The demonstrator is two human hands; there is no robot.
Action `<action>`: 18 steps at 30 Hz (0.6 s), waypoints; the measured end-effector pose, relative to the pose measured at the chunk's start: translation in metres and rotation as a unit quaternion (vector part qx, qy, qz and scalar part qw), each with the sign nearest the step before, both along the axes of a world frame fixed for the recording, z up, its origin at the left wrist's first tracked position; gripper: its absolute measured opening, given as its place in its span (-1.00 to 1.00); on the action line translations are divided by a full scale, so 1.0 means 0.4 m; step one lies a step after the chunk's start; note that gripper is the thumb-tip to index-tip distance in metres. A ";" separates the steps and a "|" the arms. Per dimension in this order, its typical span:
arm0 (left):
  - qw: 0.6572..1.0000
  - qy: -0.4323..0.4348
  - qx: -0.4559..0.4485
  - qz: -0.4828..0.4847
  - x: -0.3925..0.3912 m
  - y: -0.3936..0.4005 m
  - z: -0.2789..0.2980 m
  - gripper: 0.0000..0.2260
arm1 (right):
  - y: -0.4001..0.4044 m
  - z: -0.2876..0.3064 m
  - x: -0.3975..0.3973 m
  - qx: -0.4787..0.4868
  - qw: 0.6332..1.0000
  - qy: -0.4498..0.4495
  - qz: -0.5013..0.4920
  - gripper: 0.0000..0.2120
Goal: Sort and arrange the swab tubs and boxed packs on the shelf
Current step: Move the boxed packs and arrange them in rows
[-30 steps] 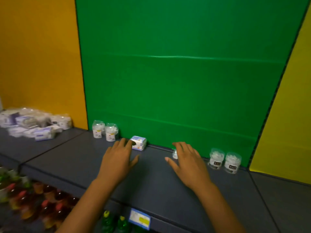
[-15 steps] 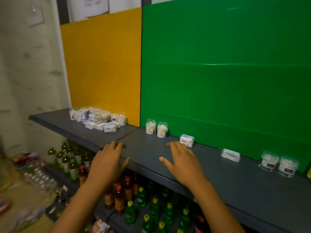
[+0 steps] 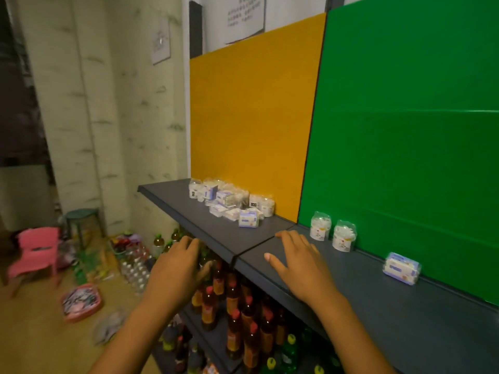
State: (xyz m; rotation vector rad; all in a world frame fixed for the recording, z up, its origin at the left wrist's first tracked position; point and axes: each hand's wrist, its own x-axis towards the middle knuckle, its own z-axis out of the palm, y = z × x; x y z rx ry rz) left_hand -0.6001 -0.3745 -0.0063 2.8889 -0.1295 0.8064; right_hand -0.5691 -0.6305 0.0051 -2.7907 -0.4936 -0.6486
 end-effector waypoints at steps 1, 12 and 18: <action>1.000 -0.006 -0.003 0.003 0.029 0.014 0.007 -0.62 | 0.016 0.003 0.036 -0.001 1.000 -0.001 0.005 -0.46; 0.999 -0.007 -0.037 0.014 0.349 0.062 0.033 -0.58 | 0.081 0.027 0.378 0.010 1.000 -0.007 0.018 -0.50; 0.999 0.012 -0.048 0.017 0.463 0.129 -0.016 -0.58 | 0.148 -0.005 0.500 0.018 0.999 0.002 0.029 -0.52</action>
